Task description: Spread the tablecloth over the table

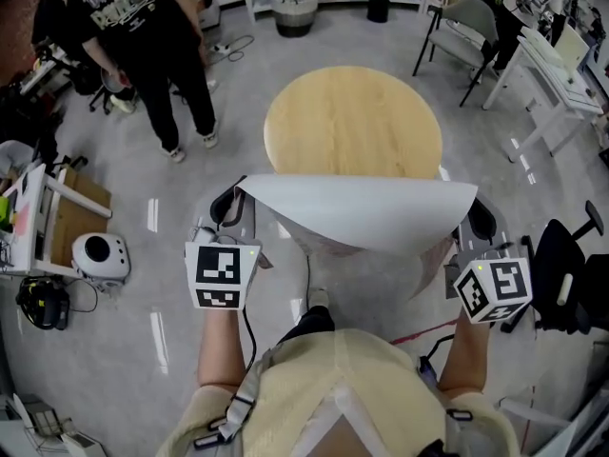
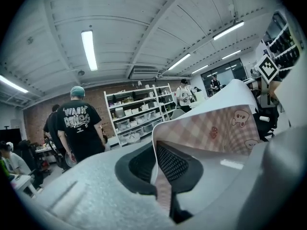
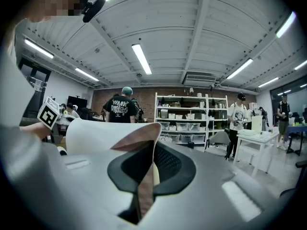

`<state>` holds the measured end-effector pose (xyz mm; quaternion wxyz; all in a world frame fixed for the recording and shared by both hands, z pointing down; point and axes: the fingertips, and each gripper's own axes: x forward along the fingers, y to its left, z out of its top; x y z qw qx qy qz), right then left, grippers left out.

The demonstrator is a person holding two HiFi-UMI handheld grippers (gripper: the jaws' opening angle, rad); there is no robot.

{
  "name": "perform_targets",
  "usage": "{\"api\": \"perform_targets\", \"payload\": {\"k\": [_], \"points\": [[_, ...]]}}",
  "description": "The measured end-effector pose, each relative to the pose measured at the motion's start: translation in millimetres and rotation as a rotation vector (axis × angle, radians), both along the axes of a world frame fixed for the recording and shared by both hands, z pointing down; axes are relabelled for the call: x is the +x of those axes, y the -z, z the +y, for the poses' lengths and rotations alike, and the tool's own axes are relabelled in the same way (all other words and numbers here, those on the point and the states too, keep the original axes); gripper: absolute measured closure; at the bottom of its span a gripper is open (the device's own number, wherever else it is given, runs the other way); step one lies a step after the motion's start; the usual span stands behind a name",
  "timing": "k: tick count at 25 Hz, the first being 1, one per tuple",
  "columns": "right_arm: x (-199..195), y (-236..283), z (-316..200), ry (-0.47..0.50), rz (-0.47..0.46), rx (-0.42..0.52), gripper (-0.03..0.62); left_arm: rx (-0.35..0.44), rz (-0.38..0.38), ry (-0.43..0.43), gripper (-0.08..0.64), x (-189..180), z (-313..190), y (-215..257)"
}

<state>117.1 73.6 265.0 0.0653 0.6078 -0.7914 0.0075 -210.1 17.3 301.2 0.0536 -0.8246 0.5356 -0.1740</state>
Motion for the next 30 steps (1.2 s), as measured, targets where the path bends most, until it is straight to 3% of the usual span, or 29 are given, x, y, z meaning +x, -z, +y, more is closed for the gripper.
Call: {"api": "perform_targets", "payload": {"k": [10,24,30], "points": [[-8.2,15.1,-83.6,-0.112,0.054,0.035,0.584,0.038,-0.006,-0.117,0.554,-2.8,-99.4,8.2],[7.1,50.3,-182.2,-0.107,0.115,0.103,0.583,0.142,-0.039,-0.145,0.554,14.6,-198.3,50.0],[28.3,72.4,-247.9,-0.075,0.134,0.136,0.583,0.177,-0.078,-0.137,0.554,36.6,-264.0,79.9]]}}
